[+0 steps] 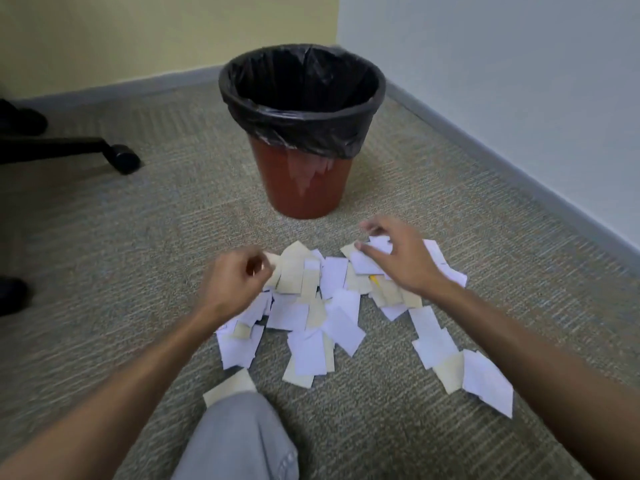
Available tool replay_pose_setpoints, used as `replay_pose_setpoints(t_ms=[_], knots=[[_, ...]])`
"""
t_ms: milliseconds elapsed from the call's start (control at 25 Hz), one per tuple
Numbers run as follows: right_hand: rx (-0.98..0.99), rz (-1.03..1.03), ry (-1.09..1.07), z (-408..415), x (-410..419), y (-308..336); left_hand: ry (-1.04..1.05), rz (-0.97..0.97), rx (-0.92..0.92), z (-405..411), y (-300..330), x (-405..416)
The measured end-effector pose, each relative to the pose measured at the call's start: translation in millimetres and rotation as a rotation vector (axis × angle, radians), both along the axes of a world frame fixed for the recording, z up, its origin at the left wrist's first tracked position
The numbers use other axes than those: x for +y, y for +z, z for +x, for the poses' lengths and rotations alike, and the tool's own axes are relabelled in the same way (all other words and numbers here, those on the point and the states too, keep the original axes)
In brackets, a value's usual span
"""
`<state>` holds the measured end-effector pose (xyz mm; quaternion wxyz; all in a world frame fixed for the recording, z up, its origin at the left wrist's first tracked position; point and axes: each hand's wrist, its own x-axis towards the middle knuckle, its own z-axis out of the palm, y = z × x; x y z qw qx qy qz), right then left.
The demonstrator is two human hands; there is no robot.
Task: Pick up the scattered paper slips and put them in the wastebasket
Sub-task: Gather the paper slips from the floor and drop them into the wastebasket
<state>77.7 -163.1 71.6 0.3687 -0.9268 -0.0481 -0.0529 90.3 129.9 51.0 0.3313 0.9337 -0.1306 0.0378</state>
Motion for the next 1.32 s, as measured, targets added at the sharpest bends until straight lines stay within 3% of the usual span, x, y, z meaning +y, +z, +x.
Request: replay_pose_setpoints(t_ms=[120, 280, 400, 520, 640, 880, 1040, 1160, 1320], knots=[[0.155, -0.032, 0.105, -43.7, 24.1, -44.6, -0.03, 0.158, 0.227, -42.0, -40.9, 34.0], [0.219, -0.382, 0.405, -79.3, 58.5, -78.0, -0.012, 0.318, 0.386, -84.8, -74.7, 75.6], [0.17, -0.661, 0.542, -86.0, 70.6, -95.6, -0.066, 0.354, 0.389, -98.2, -81.8, 91.8], [0.061, -0.831, 0.581, -83.5, 72.0, -104.0, -0.096, 0.489, 0.315, -108.0, -81.3, 90.3], [-0.115, -0.937, 0.606, -77.4, 73.0, -113.8, -0.077, 0.471, 0.352, -112.2, -85.3, 88.4], [-0.294, -0.895, 0.667, -71.0, 73.1, -115.3, -0.018, -0.045, 0.498, -114.3, -91.2, 93.2], [-0.214, -0.41, 0.375, -72.7, 66.7, -89.0, 0.061, -0.26, 0.583, -100.9, -74.4, 85.5], [-0.034, -0.143, 0.129, -66.2, 58.7, -74.4, 0.117, -0.253, 0.447, -77.0, -71.6, 85.0], [0.075, -0.408, 0.174, -62.5, 60.7, -77.8, 0.131, -0.012, 0.369, -36.7, -76.0, 80.7]])
